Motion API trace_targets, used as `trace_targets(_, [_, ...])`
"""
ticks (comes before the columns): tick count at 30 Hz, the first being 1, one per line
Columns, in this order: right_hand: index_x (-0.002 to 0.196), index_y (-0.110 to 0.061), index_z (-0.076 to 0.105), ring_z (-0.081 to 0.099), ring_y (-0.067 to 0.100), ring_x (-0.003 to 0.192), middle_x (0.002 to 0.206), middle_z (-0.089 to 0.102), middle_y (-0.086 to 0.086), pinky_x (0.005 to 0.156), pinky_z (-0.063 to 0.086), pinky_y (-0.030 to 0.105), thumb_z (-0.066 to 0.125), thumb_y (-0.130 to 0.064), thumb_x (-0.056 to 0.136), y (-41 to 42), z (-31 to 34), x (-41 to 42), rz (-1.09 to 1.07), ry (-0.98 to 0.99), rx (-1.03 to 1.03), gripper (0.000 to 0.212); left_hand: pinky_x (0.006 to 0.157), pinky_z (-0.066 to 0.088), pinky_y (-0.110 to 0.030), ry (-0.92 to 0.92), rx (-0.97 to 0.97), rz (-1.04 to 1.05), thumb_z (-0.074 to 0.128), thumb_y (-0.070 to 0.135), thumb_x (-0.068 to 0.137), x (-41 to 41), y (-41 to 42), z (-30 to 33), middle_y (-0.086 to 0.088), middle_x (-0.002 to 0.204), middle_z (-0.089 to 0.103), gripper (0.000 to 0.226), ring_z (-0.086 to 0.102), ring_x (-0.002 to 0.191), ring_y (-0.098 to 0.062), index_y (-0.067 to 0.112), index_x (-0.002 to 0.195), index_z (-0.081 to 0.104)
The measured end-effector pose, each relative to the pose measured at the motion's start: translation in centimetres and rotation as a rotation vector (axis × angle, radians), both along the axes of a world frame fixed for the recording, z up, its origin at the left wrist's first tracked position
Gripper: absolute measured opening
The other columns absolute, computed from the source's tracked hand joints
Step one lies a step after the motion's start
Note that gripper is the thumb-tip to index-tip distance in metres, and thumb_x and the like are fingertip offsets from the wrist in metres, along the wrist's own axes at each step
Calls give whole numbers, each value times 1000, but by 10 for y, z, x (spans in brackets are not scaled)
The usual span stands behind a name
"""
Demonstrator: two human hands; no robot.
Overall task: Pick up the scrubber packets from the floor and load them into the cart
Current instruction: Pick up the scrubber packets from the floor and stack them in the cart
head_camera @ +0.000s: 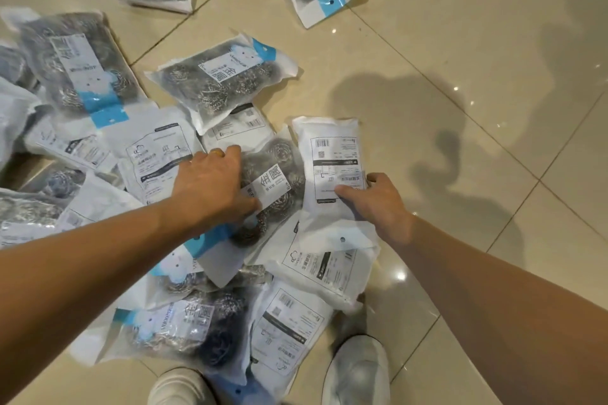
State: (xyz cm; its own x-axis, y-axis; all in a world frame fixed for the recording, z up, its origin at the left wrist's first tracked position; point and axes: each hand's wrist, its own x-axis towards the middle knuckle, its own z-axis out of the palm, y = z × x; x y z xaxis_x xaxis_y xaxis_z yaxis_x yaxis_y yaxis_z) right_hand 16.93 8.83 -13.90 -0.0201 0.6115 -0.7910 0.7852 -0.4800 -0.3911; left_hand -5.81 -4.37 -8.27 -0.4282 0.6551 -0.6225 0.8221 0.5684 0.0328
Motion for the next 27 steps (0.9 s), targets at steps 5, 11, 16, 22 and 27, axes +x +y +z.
trace_targets(5, [107,-12,71,75,14,79,93,77,0,67,61,26,85,-6,81,-2,20,1,-97,143,-178,30,75,55,-37,-145,-29,203,82,47,71,1,-8,7,-3,97,66,63,61,90,-25,20,117,49])
trace_targets(11, [118,-7,69,76,24,99,107,79,8,87,63,33,72,10,76,-26,73,14,-36,253,-175,45,57,52,-30,-332,118,524,83,35,70,11,-40,59,-5,80,69,35,67,73,-21,15,91,63])
trace_targets(16, [127,-13,63,77,27,102,111,79,7,92,62,49,83,-10,54,-66,169,29,-34,321,-177,75,59,56,-24,-684,286,830,88,14,77,26,-79,164,0,78,79,23,73,72,-17,15,93,72])
trace_targets(22, [133,-17,58,76,22,104,114,79,3,88,63,36,81,4,72,-94,339,34,-47,418,-164,69,79,57,-44,-840,421,1036,83,8,82,32,-121,311,-13,96,80,32,75,84,-30,16,110,68])
trace_targets(27, [128,-17,62,76,18,103,112,79,0,85,63,31,80,7,76,-126,501,27,-68,459,-91,60,90,60,-47,-929,523,1153,80,4,84,39,-146,452,-7,108,80,44,78,98,-30,15,123,63])
